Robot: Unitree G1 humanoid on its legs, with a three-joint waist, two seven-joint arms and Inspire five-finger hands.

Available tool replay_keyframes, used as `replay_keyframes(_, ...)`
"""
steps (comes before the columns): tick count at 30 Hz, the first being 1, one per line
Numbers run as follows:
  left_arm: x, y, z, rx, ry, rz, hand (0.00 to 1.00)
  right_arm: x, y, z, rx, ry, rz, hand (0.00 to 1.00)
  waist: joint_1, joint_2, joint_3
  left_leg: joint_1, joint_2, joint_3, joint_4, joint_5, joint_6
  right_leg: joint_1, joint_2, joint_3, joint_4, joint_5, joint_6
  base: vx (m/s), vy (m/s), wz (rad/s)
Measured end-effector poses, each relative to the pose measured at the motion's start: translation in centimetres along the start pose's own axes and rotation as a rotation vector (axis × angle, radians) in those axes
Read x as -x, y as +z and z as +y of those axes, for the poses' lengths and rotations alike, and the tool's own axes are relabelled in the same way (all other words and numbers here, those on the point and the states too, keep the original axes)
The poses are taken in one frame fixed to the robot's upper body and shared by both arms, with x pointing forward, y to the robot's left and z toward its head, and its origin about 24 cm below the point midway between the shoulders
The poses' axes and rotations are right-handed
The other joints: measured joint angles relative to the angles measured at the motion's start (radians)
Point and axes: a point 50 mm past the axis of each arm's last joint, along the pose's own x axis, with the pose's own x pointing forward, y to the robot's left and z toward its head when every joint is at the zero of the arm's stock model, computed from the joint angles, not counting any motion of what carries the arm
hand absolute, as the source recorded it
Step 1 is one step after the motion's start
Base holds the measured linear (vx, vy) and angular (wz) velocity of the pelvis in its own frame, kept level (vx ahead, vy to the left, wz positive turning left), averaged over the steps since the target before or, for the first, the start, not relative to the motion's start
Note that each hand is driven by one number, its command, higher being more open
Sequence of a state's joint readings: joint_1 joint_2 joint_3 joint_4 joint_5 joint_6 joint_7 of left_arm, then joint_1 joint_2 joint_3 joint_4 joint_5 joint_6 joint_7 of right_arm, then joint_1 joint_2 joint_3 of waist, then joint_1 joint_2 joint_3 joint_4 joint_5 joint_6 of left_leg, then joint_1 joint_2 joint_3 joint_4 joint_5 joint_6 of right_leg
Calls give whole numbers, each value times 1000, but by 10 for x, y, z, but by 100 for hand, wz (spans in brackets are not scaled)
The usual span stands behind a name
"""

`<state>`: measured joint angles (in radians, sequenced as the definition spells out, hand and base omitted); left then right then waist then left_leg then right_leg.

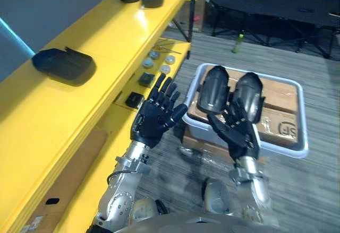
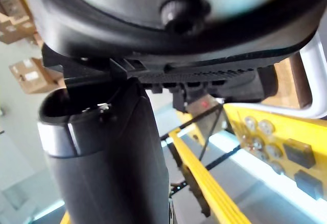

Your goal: Walk over and take three plastic housings, then place them on the shelf

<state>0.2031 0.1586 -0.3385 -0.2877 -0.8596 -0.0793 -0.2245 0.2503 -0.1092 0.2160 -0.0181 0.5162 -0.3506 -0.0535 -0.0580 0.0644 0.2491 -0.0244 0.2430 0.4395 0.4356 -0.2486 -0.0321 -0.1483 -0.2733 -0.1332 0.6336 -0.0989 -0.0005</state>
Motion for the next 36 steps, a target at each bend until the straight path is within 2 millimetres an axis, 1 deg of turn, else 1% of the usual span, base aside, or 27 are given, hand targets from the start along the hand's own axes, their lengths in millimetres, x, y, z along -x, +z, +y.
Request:
replay_keyframes(1,-2,-4,-1,11,-29,26,100,-3,-3,4,0,-5,4,100,17,-7,-4,-23,21,-8,-2,22,-22,42,-40,6,-4,0,0,-77,-308,-15)
replay_keyframes(2,-2,-5,-1,16,-39,37,100,-4,-4,6,20,-8,3,100,24,-12,-7,-34,33,-9,-2,32,-35,61,-57,13,-20,2,1,-82,-370,-21)
replay_keyframes(3,0,-7,-1,16,-56,61,100,-5,-4,10,60,-14,-4,100,33,-27,-16,-59,50,-15,3,52,-65,98,-76,38,-100,22,27,-93,-438,-15)
replay_keyframes(4,0,-10,0,18,-73,88,100,-5,-5,11,88,-29,-10,100,22,-36,-23,-86,66,-34,15,75,-95,147,-54,65,-197,-5,126,-103,-556,-19)
replay_keyframes(5,0,-17,-2,33,-81,118,100,-4,-5,9,104,-51,-10,100,25,-30,-30,-89,78,-54,-8,102,-118,157,-34,53,-224,-39,178,-76,-475,-15)
replay_keyframes(6,0,-21,-2,44,-78,130,100,-2,-4,5,119,-71,-8,100,23,-19,-36,-87,86,-75,-34,119,-131,158,-16,49,-237,-55,196,-42,-444,-22)
replay_keyframes(7,0,-29,-7,69,-90,152,100,4,-3,-7,146,-105,4,100,13,-9,-43,-68,98,-106,-99,162,-144,168,12,33,-261,-80,212,-1,-408,-19)
replay_keyframes(8,-1,-35,-15,87,-121,173,100,8,-2,-20,177,-136,21,100,-4,7,-53,-49,113,-117,-158,203,-148,171,40,22,-272,-95,204,7,-385,-14)
replay_keyframes(10,-3,-42,-27,97,-170,204,100,14,1,-34,183,-166,35,100,-29,10,-55,-41,132,-136,-192,252,-130,167,70,16,-267,-105,188,5,-270,-10)
replay_keyframes(11,-6,-45,-34,103,-194,213,100,17,3,-41,193,-184,38,100,-40,13,-59,-41,141,-157,-187,279,-95,167,82,8,-265,-117,168,-26,-293,-28)
replay_keyframes(12,-8,-44,-36,114,-193,199,100,19,5,-46,200,-192,37,100,-49,6,-54,-43,152,-166,-164,303,-60,167,91,2,-266,-122,159,-41,-275,-37)
replay_keyframes(13,-9,-43,-35,117,-185,191,100,21,6,-49,203,-196,35,100,-52,2,-54,-44,153,-171,-154,316,-42,167,91,3,-267,-124,155,-57,-184,-52)
replay_keyframes(14,-10,-41,-33,112,-158,177,100,26,8,-55,206,-210,36,100,-54,-10,-54,-43,146,-191,-142,322,-31,161,90,15,-271,-134,137,-56,-113,-45)
replay_keyframes(15,-10,-40,-32,110,-151,168,100,27,10,-58,210,-217,34,100,-52,-9,-57,-40,138,-205,-144,309,-36,154,87,26,-271,-140,127,-65,-45,-62)
replay_keyframes(16,-11,-38,-30,107,-136,151,100,27,14,-65,226,-235,22,100,-48,1,-64,-38,108,-248,-145,276,-43,128,81,50,-268,-144,122,-53,35,-49)
replay_keyframes(19,-8,-32,-21,80,-88,123,100,27,19,-74,243,-268,27,100,-44,7,-68,-33,50,-310,-161,210,-42,79,55,88,-250,-136,136,-81,132,-38)
replay_keyframes(20,-7,-30,-17,58,-52,112,100,27,19,-76,251,-275,39,100,-41,12,-72,-30,38,-331,-177,176,-58,60,46,98,-243,-129,150,-137,272,-23)
replay_keyframes(21,-5,-26,-12,-18,-12,100,100,25,19,-76,256,-288,43,100,-32,13,-73,-23,21,-335,-195,139,-90,38,30,114,-233,-122,173,-118,241,-19)
replay_keyframes(22,-3,-25,-9,-58,12,95,100,24,20,-77,265,-295,43,100,-28,12,-73,-22,11,-338,-201,120,-118,30,22,120,-232,-118,182,-140,294,-18)
replay_keyframes(23,1,-21,0,-154,59,92,100,20,18,-75,272,-319,43,100,-21,2,-68,-26,-18,-334,-186,113,-163,28,-7,138,-240,-102,210,-128,225,-9)
replay_keyframes(25,8,-18,11,-304,112,125,100,18,15,-72,290,-347,48,100,-1,-19,-60,-52,-45,-333,-134,81,-161,39,-38,140,-292,-69,239,-214,282,-10)
replay_keyframes(27,18,-15,23,-405,157,160,100,10,12,-74,315,-371,50,100,19,-26,-59,-87,-43,-332,-81,56,-155,64,-38,136,-381,-11,247,-176,208,-15)
replay_keyframes(28,21,-14,28,-446,178,176,100,1,14,-75,316,-395,35,100,31,-33,-57,-115,-43,-330,-58,49,-156,65,-38,134,-427,25,247,-108,122,-10)
replay_keyframes(31,21,-14,33,-498,210,188,100,-35,28,-76,324,-429,-41,100,30,-38,-23,-181,-38,-343,-14,51,-150,61,-30,126,-502,97,248,-162,100,-4)
replay_keyframes(32,18,-15,32,-511,211,187,100,-59,47,-79,345,-450,-104,100,32,-33,13,-216,-39,-358,8,51,-155,54,-27,114,-528,126,242,-171,55,4)
replay_keyframes(34,13,-17,32,-521,207,190,100,-82,70,-80,355,-475,-182,100,43,-29,54,-251,-39,-376,25,52,-156,30,-21,109,-532,141,239,-162,30,1)
replay_keyframes(36,8,-23,37,-553,227,217,100,-110,106,-77,371,-501,-285,100,59,-16,109,-295,-39,-409,31,73,-157,1,-8,99,-533,156,239,-151,-8,10)
